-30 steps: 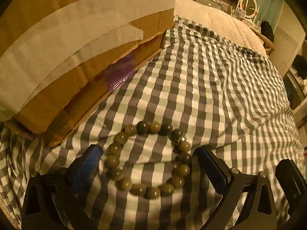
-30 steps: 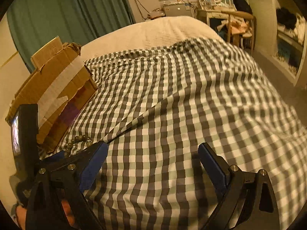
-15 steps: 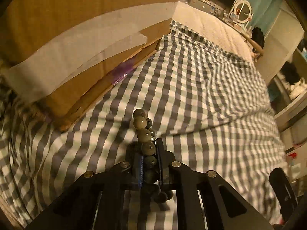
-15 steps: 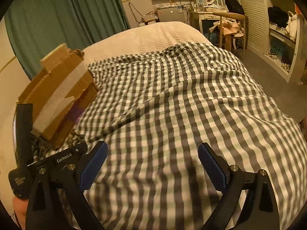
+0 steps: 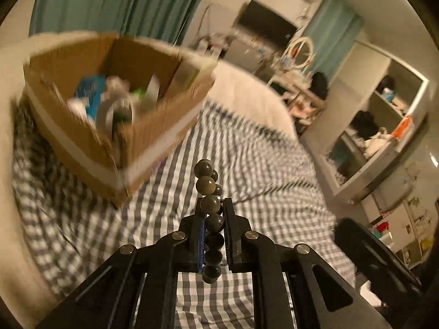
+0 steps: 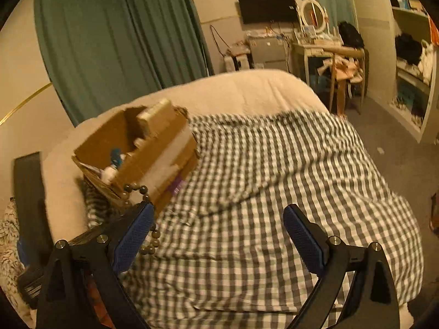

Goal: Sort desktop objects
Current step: 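Withdraw both tools and grasp the dark bead bracelet with the left tool, then carry the bead bracelet into the cardboard box and open the left tool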

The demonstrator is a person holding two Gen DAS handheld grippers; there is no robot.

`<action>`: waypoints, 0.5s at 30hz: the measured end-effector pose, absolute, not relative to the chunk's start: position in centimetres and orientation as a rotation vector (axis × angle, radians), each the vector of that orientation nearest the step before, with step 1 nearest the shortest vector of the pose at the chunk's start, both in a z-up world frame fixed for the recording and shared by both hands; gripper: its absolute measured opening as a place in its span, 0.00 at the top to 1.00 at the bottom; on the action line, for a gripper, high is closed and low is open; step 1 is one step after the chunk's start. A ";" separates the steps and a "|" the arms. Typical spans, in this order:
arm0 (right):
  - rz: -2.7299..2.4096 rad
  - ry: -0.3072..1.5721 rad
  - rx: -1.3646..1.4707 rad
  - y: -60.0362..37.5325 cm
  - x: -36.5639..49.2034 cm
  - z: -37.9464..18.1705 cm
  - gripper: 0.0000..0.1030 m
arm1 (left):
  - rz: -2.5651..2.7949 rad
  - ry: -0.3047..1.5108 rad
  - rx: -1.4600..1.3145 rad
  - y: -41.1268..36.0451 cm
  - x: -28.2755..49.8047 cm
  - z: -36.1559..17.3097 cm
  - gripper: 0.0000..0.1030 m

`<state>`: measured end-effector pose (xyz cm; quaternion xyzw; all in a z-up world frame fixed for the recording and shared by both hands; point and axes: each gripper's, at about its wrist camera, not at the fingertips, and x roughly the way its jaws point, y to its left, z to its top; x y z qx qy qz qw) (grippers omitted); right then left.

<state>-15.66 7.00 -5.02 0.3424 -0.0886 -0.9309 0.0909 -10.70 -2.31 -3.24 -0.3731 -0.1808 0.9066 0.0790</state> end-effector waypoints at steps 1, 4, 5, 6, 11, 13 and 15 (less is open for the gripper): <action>-2.774 -0.255 0.993 6.5 -15.5 -4.2 0.07 | 2.725 -0.523 -1.098 -2.7 -10.5 -2.0 0.89; -2.780 -0.266 0.920 5.4 -15.8 -1.8 0.07 | 2.737 -0.519 -1.032 -4.2 -10.5 1.7 0.89; -2.781 -0.277 0.904 5.1 -16.1 -1.1 0.07 | 2.738 -0.528 -1.010 -4.7 -10.9 2.8 0.89; -2.784 -0.282 0.879 4.7 -16.5 -0.2 0.07 | 2.743 -0.534 -0.995 -5.3 -11.2 3.7 0.89; -2.790 -0.265 0.811 2.5 -18.9 1.9 0.06 | 2.837 -0.459 -0.958 -8.5 -14.5 6.3 0.89; -2.788 -0.263 0.831 1.6 -20.2 1.5 0.05 | 2.872 -0.403 -1.013 -9.7 -15.7 5.7 0.89; -2.776 -0.267 0.867 0.9 -21.6 0.5 0.05 | 2.911 -0.397 -1.060 -10.7 -17.0 4.5 0.89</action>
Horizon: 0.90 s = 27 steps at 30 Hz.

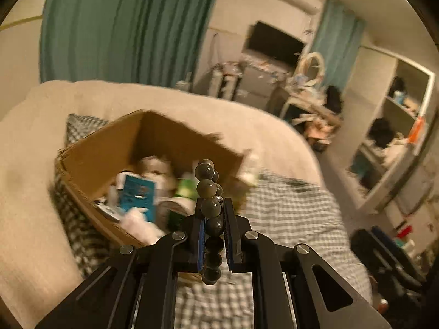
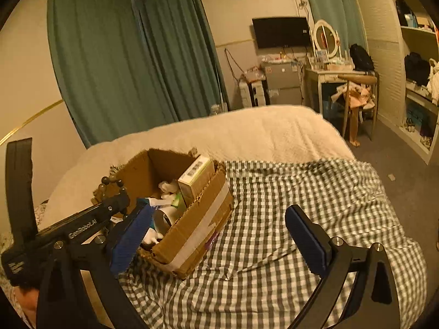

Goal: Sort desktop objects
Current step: 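Carry the bead bracelet into the cardboard box and open the left tool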

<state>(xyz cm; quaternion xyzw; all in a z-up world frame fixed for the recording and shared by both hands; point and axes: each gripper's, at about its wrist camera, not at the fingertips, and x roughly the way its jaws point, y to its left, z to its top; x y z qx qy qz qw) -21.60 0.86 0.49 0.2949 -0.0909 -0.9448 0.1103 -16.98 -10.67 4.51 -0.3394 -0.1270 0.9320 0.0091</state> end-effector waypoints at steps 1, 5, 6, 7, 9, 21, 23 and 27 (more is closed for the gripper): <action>-2.765 -0.265 0.889 0.6 -22.6 -0.3 0.05 | 2.927 -0.395 -1.073 -11.0 -17.5 3.7 0.89; -2.745 -0.239 1.008 -0.3 -26.0 -2.9 0.05 | 2.974 -0.284 -1.151 -11.8 -19.8 1.4 0.83; -2.737 -0.247 1.025 -0.3 -26.6 -3.3 0.04 | 2.974 -0.265 -1.165 -11.8 -19.9 1.0 0.70; -2.740 -0.247 1.041 -0.4 -27.3 -3.8 0.00 | 2.969 -0.249 -1.182 -11.9 -20.1 0.6 0.58; -2.774 -0.221 1.058 -0.5 -27.9 -4.3 0.01 | 2.963 -0.256 -1.187 -12.3 -20.3 0.1 0.06; -2.900 -0.093 1.091 0.8 -22.7 -5.8 0.01 | 3.078 -0.490 -1.174 -13.1 -14.1 -2.4 0.00; -2.927 -0.098 1.064 1.4 -20.4 -6.9 0.01 | 3.115 -0.454 -1.180 -12.0 -12.5 -4.1 0.00; -2.899 -0.184 1.117 3.3 -18.5 -9.3 0.01 | 3.042 -0.526 -1.207 -10.9 -10.7 -5.8 0.00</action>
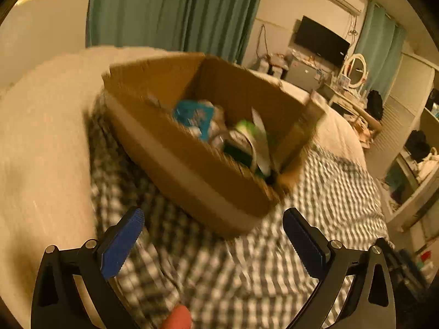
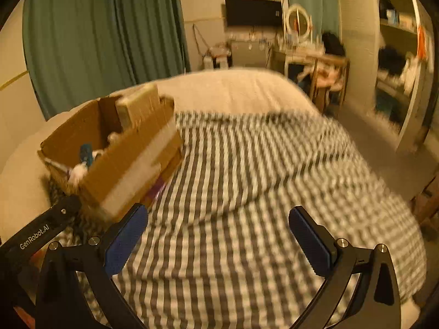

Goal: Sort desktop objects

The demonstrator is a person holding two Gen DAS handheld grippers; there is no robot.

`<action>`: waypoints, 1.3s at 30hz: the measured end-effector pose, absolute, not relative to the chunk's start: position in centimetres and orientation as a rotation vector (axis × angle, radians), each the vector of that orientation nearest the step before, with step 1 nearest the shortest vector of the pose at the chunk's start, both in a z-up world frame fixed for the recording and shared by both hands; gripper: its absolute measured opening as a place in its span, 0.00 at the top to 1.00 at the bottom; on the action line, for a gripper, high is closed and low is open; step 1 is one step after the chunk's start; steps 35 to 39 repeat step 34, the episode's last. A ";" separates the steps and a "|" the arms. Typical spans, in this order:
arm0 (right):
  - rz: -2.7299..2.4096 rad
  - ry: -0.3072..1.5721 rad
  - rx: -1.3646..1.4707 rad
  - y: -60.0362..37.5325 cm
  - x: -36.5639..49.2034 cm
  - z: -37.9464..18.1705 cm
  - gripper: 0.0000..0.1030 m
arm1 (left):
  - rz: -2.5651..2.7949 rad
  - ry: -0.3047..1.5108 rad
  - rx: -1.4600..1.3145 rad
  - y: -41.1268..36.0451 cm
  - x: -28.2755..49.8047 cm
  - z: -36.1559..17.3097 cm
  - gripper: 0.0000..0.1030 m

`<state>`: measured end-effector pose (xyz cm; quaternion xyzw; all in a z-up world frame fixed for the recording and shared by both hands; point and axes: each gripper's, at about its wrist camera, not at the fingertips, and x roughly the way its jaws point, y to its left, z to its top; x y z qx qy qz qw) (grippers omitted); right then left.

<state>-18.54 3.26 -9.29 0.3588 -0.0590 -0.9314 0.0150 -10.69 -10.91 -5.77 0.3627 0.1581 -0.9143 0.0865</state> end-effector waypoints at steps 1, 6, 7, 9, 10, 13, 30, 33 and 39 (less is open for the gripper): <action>-2.907 -0.186 1.138 3.6 -18.4 -9.5 0.01 | -2.729 0.479 1.083 -10.6 -10.3 -5.8 0.00; -2.923 -0.207 1.092 4.5 -18.2 -8.6 0.01 | -2.759 0.458 1.001 -9.8 -8.8 -4.9 0.00; -2.927 -0.206 1.079 4.4 -18.0 -8.5 0.01 | -2.773 0.442 0.981 -9.6 -8.5 -4.8 0.00; -2.925 -0.198 1.045 4.4 -17.8 -8.2 0.01 | -2.781 0.437 0.971 -9.3 -8.6 -4.7 0.00; -2.921 -0.188 1.043 4.2 -17.8 -8.3 0.01 | -2.784 0.435 0.983 -9.2 -8.7 -4.8 0.00; -2.922 -0.182 1.057 4.0 -17.8 -8.6 0.01 | -2.798 0.415 0.973 -9.1 -8.7 -4.6 0.00; -2.924 -0.138 1.083 3.1 -18.0 -9.4 0.01 | -2.785 0.368 1.049 -8.5 -9.5 -5.6 0.00; -2.913 -0.158 1.100 3.0 -18.0 -9.9 0.01 | -2.750 0.354 1.031 -8.7 -9.4 -5.7 0.00; -2.911 -0.162 1.104 3.0 -18.0 -10.0 0.01 | -2.747 0.348 1.041 -8.7 -9.6 -5.8 0.00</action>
